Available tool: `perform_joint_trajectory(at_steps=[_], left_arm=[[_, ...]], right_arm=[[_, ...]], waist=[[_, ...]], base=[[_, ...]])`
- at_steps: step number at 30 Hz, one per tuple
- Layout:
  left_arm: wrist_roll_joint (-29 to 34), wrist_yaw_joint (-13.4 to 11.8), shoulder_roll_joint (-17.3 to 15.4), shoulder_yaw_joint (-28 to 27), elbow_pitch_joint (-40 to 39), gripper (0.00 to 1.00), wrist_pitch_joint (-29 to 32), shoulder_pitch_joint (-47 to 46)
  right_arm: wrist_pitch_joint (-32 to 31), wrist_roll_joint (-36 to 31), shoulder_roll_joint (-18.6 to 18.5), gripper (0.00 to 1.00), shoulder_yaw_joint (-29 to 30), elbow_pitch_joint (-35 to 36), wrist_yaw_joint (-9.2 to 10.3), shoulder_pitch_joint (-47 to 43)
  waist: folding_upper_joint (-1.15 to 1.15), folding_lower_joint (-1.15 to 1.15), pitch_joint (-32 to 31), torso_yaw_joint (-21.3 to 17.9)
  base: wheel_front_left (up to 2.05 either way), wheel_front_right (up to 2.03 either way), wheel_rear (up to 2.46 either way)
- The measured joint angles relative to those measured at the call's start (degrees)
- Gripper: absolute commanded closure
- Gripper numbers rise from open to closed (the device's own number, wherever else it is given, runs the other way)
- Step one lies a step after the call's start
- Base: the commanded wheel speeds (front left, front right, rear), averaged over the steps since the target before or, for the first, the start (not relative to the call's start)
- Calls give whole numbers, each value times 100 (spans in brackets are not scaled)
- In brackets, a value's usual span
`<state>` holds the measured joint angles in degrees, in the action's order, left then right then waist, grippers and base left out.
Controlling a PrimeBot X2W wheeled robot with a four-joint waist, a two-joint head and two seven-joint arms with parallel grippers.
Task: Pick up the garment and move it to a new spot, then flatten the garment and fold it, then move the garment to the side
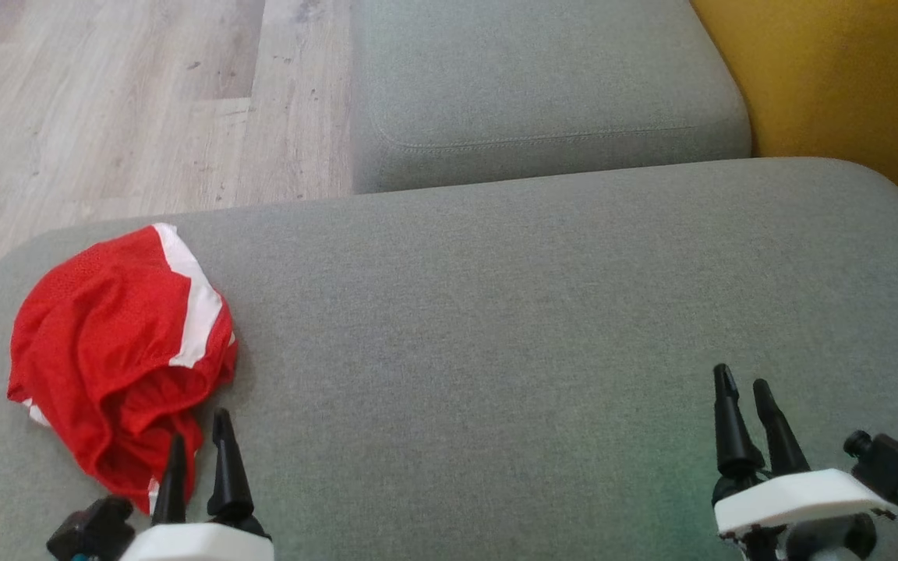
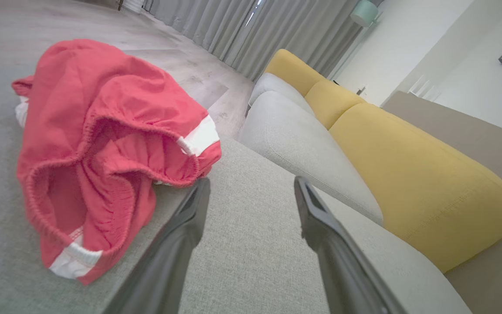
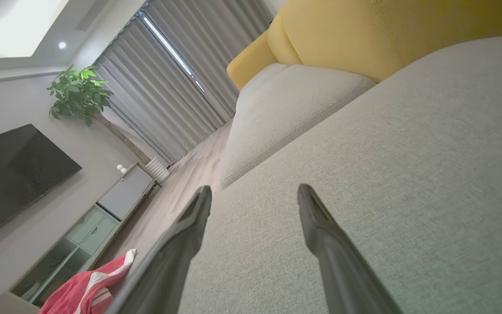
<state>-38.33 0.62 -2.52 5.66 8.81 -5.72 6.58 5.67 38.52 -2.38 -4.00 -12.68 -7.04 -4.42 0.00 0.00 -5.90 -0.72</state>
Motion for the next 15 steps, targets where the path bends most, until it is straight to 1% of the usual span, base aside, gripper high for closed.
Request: perform_joint_trajectory(at_steps=[8, 15], left_arm=[[530, -73, -48, 123, -58, 0, -114, 75], [1025, -191, -79, 213, -98, 0, -250, 107]], right_arm=[[120, -535, 0, 0, -131, 55, 0, -3], [238, -1065, 0, 0, -291, 79, 0, -131]], waist=[[0, 0, -43, -26], [0, 0, -109, -44]], base=[[0, 0, 0], [0, 0, 0]])
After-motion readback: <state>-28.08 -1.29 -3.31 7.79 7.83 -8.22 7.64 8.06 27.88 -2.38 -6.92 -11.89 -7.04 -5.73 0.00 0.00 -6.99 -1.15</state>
